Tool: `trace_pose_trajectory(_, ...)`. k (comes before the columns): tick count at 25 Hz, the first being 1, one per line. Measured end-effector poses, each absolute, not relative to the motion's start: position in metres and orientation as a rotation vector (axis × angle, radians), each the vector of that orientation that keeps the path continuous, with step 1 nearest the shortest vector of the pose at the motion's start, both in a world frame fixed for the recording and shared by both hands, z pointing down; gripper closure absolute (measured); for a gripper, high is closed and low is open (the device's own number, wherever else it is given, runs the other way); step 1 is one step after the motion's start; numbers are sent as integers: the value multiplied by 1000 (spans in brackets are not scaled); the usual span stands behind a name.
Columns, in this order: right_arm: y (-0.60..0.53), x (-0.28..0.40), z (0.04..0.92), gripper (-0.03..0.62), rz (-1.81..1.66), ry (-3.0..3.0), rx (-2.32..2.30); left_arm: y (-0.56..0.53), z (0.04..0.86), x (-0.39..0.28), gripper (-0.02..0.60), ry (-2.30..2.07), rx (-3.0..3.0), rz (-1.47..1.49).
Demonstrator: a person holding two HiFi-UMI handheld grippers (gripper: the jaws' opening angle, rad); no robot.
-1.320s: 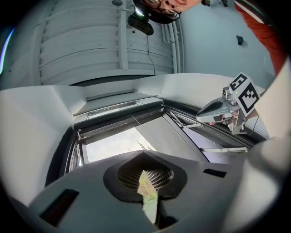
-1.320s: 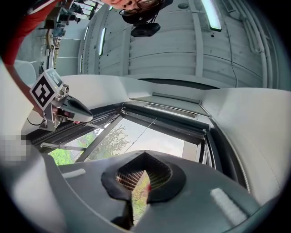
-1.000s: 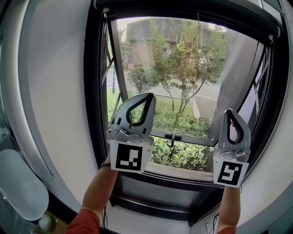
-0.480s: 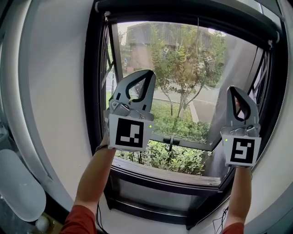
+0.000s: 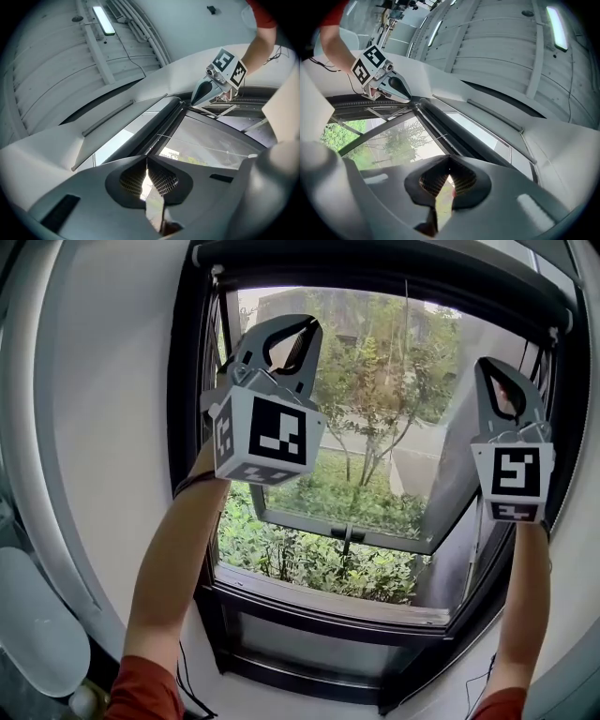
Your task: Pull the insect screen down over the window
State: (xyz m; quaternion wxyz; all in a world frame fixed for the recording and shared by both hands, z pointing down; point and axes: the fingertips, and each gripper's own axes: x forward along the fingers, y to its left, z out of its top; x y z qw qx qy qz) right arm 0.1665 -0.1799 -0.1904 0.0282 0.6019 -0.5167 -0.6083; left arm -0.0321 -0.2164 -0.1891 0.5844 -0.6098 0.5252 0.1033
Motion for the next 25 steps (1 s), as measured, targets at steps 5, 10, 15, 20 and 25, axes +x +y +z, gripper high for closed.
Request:
trace_pose_trajectory(5, -189, 167, -207, 585, -1884, -1532, 1847, -230, -208, -36, 578, 1249, -1349, 157)
trace_pose_trajectory(10, -197, 167, -227, 583, -1903, -1452, 1821, -245, -230, -39, 568, 1268, -1284, 72)
trace_pose_trajectory(15, -207, 173, -251, 568, -1875, -1350, 1808, -262, -250, -40, 545, 1286, -1213, -31)
trace_pose_trajectory(20, -213, 184, -274, 556, -1830, -1228, 1810, -275, -271, -46, 538, 1305, -1146, -116)
trace_pose_trajectory(25, -214, 194, -292, 556, -1803, -1133, 1820, -284, -286, -52, 535, 1309, -1038, -220)
